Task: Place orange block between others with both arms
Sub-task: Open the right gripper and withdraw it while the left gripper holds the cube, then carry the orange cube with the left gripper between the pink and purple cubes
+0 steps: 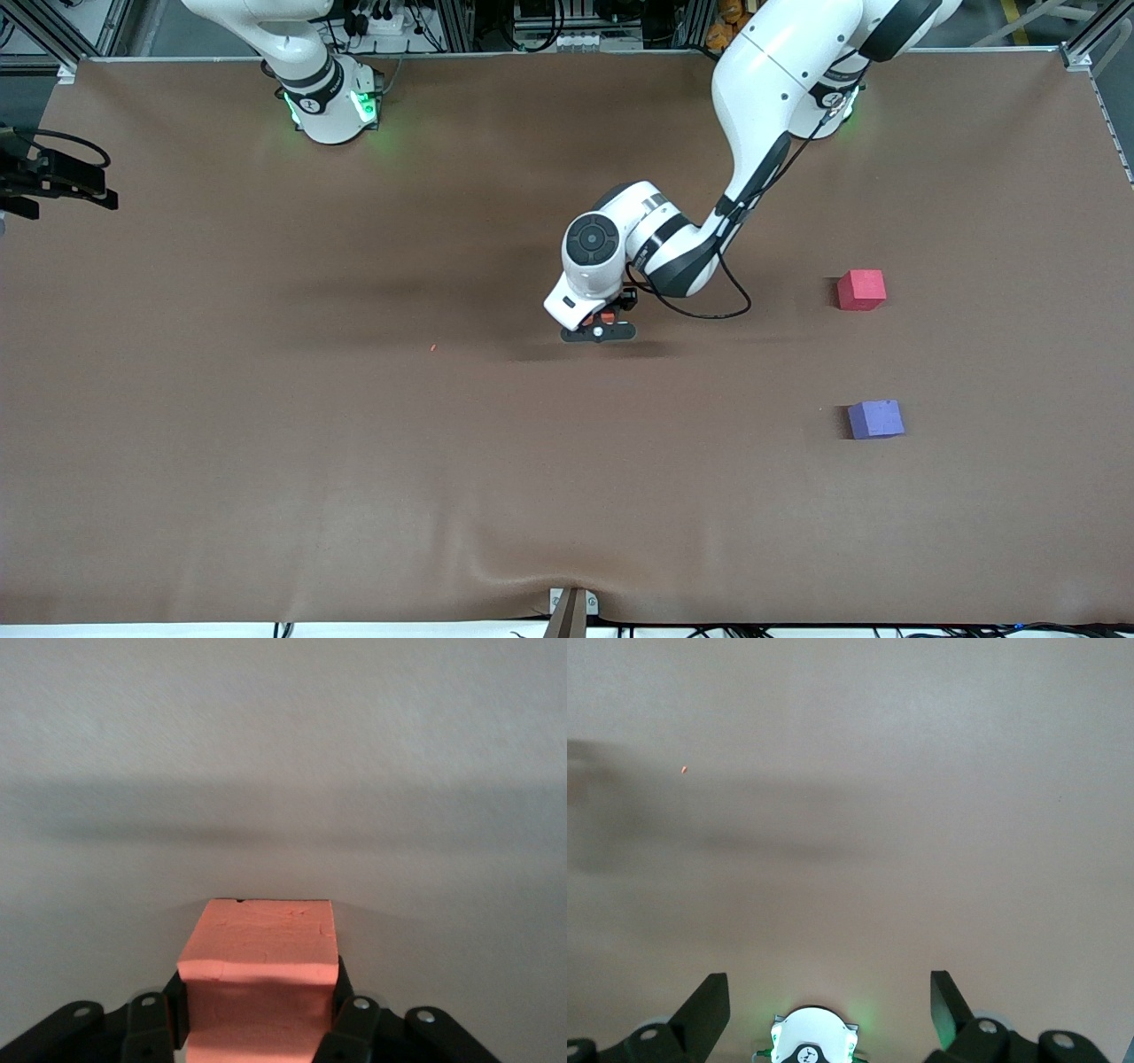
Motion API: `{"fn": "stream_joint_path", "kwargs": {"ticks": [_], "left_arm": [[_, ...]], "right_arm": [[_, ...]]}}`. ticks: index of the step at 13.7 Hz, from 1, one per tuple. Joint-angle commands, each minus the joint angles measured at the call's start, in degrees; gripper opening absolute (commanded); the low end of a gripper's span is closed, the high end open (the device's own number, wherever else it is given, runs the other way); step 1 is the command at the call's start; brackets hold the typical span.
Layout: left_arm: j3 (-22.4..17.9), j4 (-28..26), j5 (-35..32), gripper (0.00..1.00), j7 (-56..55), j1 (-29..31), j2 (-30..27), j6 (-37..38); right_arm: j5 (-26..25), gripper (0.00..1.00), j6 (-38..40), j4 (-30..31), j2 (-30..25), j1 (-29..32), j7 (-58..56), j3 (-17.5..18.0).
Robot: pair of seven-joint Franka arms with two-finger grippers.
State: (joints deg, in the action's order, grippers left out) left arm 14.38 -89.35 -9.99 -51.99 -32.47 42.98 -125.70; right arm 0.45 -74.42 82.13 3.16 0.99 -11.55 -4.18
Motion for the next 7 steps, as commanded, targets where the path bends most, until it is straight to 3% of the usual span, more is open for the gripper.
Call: {"fn": "stream_joint_path", "kwargs": {"ticks": [1, 7], "left_arm": [[0.1, -2.2, -2.8, 0.0, 1.7, 4.5, -5.8, 4.7], [0.8, -17.1, -2.8, 0.0, 27.3, 21.5, -19.5, 5.6]], "right_arm": [[-1.3, 1.0, 0.9, -0.2, -0.7, 1.1, -0.3, 1.1], [-1.3, 1.0, 0.9, 0.1, -0.3, 1.3, 0.1, 1.1]]}}
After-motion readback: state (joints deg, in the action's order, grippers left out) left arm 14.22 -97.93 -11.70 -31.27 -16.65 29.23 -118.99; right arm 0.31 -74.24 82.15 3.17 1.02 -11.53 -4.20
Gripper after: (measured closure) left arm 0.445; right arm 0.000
